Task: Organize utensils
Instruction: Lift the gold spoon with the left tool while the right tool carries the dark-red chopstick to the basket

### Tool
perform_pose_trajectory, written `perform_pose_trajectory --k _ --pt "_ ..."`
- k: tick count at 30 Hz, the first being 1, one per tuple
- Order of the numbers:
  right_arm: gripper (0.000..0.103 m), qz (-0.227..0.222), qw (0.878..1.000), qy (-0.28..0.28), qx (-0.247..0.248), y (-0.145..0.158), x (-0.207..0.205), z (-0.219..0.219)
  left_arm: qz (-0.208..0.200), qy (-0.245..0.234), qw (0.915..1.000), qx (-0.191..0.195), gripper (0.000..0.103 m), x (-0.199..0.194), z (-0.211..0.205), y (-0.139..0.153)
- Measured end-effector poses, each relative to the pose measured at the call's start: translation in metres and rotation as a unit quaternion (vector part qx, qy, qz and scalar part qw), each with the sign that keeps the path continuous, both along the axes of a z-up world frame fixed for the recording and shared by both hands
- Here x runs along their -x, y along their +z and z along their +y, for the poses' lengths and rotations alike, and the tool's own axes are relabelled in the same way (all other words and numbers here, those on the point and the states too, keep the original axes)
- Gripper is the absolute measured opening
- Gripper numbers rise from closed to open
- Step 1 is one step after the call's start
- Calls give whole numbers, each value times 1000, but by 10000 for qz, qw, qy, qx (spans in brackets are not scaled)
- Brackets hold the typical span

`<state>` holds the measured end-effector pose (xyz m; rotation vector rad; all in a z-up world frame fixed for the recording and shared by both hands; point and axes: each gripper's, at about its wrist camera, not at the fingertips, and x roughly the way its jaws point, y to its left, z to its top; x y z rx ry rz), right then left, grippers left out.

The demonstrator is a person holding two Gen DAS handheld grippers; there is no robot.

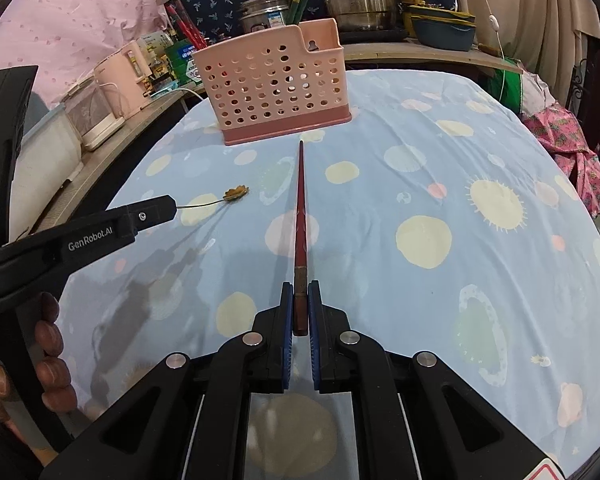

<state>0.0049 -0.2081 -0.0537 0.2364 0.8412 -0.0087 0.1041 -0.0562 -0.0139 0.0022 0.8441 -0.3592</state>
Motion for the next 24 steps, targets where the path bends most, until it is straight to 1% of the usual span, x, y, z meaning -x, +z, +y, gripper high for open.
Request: perform_pose_trajectory --k 8,15,24 --pt "7 -365 9993 36 -84 33 2 -2 -193 127 9996 141 10 -4 12 25" --pt "7 -713 9963 -11 -481 67 0 -10 -322 216 9991 193 10 -8 21 39" --pt "7 -1093 9916 -72 -690 106 -11 -21 -536 210 9979 280 10 -13 29 61"
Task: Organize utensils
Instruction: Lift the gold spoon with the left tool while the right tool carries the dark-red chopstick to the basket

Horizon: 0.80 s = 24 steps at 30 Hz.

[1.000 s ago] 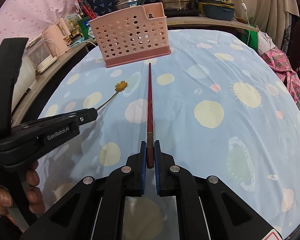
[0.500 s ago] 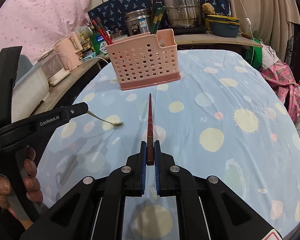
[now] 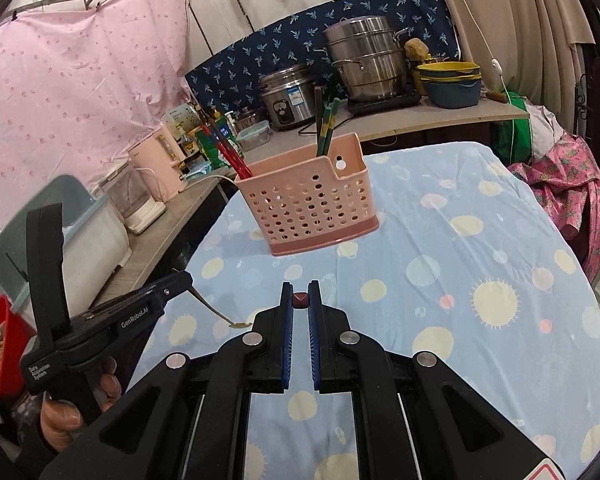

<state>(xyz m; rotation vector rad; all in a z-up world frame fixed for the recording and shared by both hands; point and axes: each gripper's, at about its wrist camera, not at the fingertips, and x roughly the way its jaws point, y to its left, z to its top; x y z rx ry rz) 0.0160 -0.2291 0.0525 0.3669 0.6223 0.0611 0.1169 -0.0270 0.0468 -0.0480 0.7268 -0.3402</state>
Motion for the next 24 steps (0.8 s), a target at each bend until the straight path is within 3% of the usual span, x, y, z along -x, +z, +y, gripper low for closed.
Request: perform_pose_trajectory --k 14,24 --pt "7 -741 9971 -147 64 58 -26 -14 -300 -189 9994 39 10 -15 -13 33" --pt "7 -1629 9844 -654 106 114 -69 -37 -725 -253 9968 206 10 -57 -24 82"
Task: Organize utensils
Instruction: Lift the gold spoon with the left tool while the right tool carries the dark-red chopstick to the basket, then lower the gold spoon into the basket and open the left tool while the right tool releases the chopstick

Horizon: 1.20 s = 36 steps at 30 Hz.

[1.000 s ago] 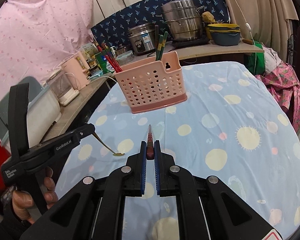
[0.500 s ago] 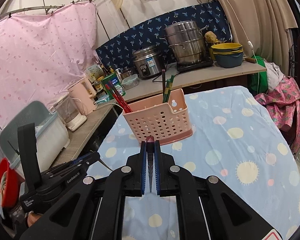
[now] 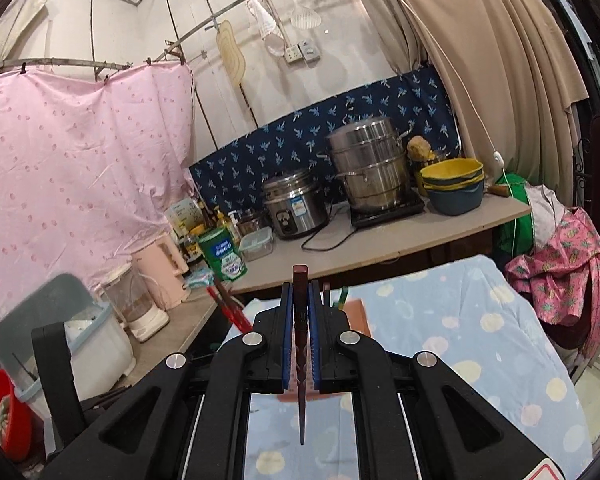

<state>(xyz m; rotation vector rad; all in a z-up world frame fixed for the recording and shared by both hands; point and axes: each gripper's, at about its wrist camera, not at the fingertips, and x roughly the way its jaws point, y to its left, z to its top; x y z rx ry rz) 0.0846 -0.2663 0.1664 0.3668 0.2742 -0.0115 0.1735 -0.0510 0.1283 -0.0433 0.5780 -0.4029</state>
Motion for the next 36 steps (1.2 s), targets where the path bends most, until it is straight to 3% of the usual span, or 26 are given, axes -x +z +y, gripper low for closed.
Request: perform_pose_trajectory --k 7,11,20,30,34,36 --pt "7 -583 9978 -240 -180 30 -42 -13 -229 104 9995 173 10 -39 -4 26" --pt "7 -648 9972 -317 -189 33 -66 -13 -221 126 9994 235 10 -58 -8 29" --pt "7 -189 9990 -365 -172 8 -109 -14 20 137 9995 279 8 -85 -15 12" --pt "8 283 9995 -132 5 -20 -127 -4 147 237 9993 266 8 -91 -14 3" --pt "16 403 9991 -116 22 -26 -129 -3 121 265 9994 198 11 -88 -14 2" --pt "24 401 9991 -148 13 -27 -127 -3 114 299 9993 179 22 -85 -14 2"
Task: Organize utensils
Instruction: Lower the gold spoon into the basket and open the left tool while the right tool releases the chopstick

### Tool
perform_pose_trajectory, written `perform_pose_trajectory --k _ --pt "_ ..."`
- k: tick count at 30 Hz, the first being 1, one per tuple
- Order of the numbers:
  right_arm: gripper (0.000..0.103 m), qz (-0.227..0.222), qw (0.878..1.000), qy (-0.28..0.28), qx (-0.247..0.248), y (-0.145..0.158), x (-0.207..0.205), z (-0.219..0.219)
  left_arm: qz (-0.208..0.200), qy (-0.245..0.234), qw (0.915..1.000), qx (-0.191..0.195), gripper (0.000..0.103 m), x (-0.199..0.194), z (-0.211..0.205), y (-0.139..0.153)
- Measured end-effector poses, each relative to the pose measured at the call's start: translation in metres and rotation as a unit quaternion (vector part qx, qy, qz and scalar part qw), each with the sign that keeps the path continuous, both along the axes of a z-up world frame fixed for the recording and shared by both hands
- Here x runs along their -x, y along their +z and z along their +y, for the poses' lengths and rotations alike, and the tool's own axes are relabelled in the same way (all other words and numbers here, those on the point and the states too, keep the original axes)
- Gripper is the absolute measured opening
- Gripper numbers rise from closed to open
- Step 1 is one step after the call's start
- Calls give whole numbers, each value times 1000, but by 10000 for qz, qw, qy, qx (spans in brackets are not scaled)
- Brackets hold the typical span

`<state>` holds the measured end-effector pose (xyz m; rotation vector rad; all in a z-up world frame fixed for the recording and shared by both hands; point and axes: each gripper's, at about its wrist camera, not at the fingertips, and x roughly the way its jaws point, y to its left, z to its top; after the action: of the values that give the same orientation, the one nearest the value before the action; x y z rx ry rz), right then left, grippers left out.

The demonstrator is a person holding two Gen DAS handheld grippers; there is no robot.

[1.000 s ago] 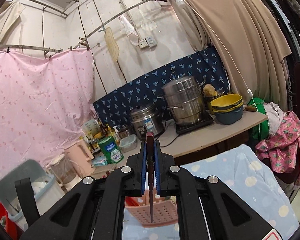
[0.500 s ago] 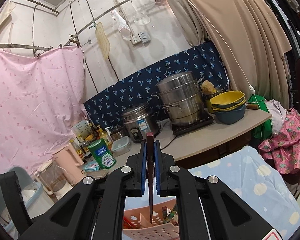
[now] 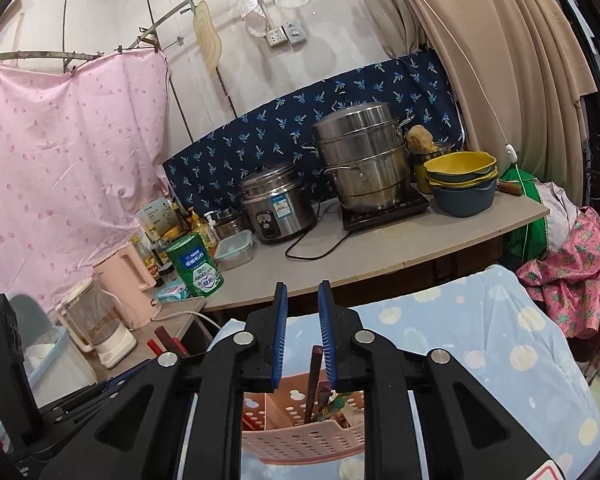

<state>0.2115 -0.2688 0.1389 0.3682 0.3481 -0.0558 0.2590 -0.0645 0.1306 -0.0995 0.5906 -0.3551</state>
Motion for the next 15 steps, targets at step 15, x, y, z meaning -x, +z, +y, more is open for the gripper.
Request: perform_pose_trajectory --k 15 --pt "42 270 9994 86 183 -12 41 12 40 129 9998 -157 46 24 2 -11"
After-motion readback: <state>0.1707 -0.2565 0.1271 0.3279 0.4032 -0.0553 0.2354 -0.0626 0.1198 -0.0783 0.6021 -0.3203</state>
